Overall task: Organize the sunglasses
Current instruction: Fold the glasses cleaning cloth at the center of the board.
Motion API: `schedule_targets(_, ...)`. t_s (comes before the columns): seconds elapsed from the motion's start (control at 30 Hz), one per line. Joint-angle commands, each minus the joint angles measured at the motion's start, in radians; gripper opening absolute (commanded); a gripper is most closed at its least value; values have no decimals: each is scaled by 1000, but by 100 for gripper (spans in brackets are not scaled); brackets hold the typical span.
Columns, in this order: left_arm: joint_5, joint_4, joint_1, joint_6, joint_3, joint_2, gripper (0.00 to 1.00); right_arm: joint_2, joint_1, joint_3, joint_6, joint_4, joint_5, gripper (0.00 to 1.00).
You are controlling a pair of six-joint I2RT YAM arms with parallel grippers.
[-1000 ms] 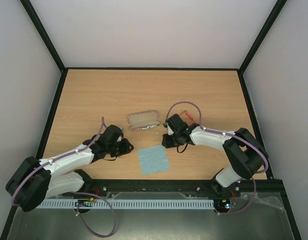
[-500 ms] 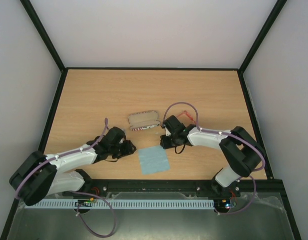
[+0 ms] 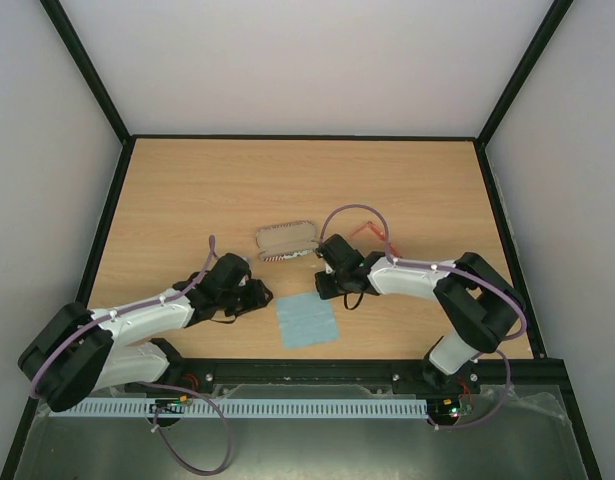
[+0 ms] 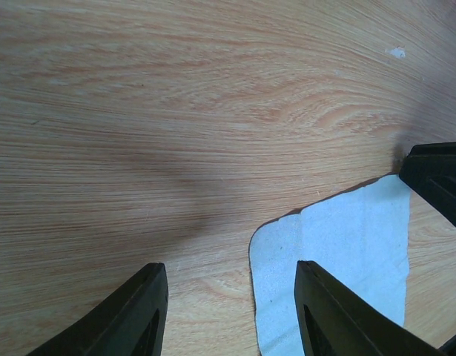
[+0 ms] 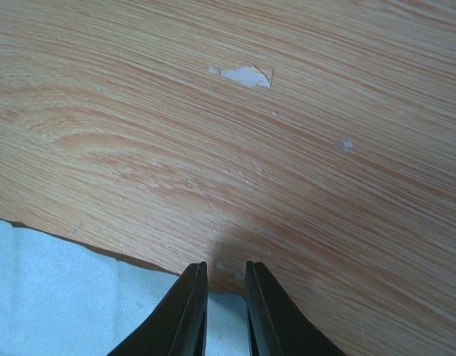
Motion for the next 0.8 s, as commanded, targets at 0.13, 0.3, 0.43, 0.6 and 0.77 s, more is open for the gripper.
schedule_targets(0.13, -4, 17, -9, -11, -20, -9, 50, 12, 14, -47, 33, -128, 108, 20)
schedule_targets(0.3, -2, 28, -14, -10, -19, -2, 50, -8, 15, -55, 40, -145, 125, 20)
schedule_targets(0.43, 1, 35, -18, -11, -16, 3, 50, -20, 15, -67, 42, -150, 136, 19)
schedule_targets(0.6, 0, 38, -19, -11, -16, 4, 50, -12, 15, -75, 39, -138, 122, 16)
schedule_targets(0.77, 2, 43, -20, -14, -21, 6, 50, -9, 15, -83, 30, -124, 96, 16)
